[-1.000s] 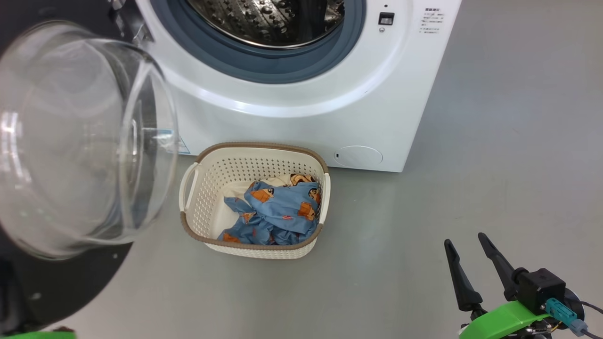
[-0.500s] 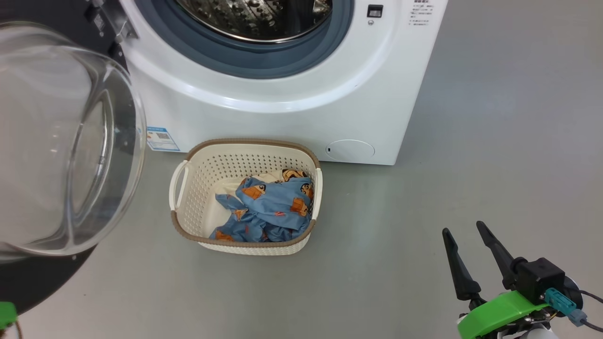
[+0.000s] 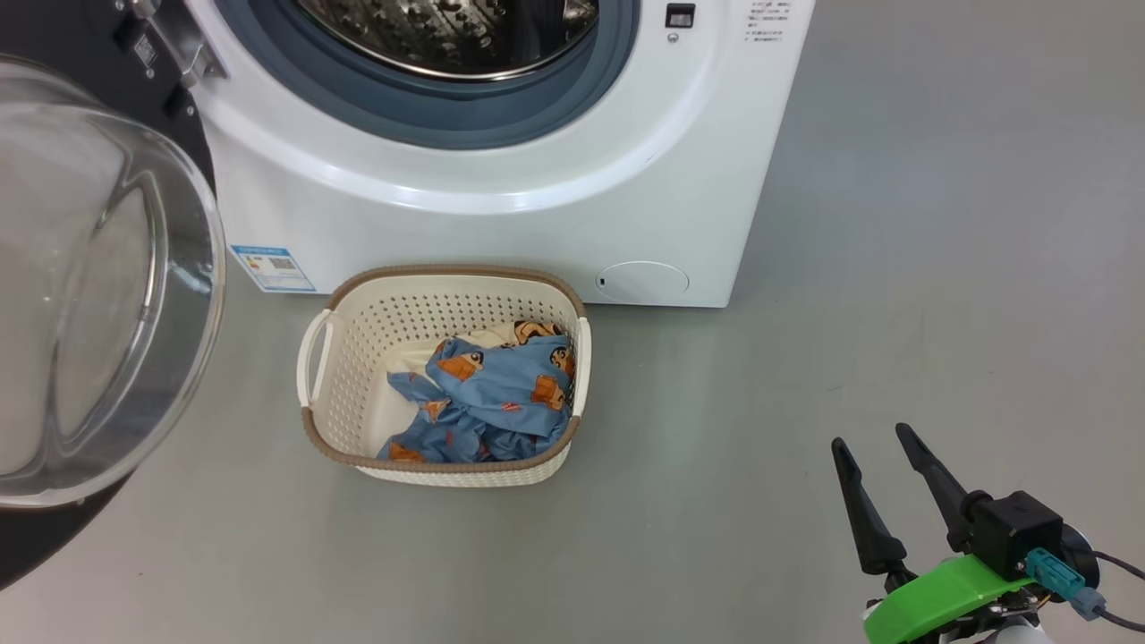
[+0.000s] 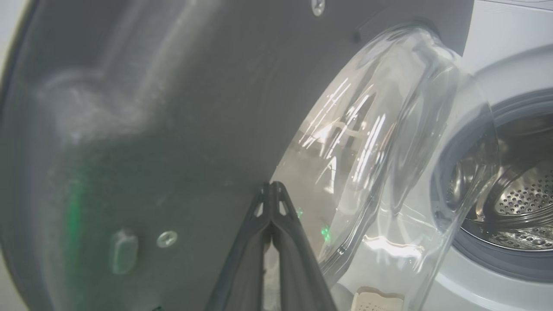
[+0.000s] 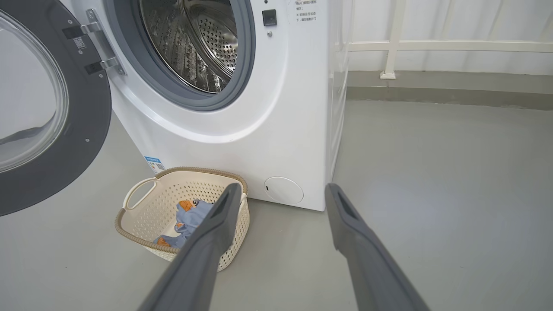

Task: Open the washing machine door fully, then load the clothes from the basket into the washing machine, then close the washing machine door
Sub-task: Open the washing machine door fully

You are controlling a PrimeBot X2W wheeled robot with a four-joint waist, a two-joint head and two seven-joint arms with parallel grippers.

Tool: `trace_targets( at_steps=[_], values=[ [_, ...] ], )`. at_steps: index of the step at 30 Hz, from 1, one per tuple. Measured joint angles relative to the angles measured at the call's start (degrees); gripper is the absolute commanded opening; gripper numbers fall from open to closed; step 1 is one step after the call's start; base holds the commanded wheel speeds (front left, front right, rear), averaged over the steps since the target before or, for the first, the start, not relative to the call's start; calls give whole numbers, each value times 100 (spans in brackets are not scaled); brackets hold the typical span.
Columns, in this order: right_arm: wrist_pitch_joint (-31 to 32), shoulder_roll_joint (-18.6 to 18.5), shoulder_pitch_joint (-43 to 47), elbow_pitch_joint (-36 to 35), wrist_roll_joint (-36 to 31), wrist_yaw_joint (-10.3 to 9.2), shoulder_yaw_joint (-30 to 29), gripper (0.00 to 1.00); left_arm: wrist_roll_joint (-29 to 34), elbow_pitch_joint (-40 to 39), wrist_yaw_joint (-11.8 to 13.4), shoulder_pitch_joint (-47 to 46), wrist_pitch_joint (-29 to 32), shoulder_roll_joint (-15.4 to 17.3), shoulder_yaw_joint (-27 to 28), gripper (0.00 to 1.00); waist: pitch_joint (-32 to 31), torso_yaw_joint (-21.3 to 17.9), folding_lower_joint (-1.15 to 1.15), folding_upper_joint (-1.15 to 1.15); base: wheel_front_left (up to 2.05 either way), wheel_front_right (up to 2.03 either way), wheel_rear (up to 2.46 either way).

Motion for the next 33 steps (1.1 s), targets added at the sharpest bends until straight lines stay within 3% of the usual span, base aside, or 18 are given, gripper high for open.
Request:
trace_targets(
  at_steps=[12, 19, 24, 33],
  values=[
    [0, 5, 0, 35, 0, 0, 15, 100, 237, 11, -274, -75, 1, 101, 370, 0, -75, -72, 0, 0, 0, 0, 0],
    [0, 23, 0, 33, 0, 0, 9, 100, 301, -638, -375, -15, 0, -246, 326, 0, -109, -41, 0, 0, 0, 0, 0],
    [0, 36, 1, 33, 0, 0, 5, 100, 352, -1165, -417, 256, 0, -637, -59, 0, -171, -7, 0, 0, 0, 0, 0],
    [0, 59, 1, 40, 11, 0, 14, 100, -129, -1902, -394, 754, 0, -735, -920, 0, -214, -28, 0, 0, 0, 0, 0]
  ],
)
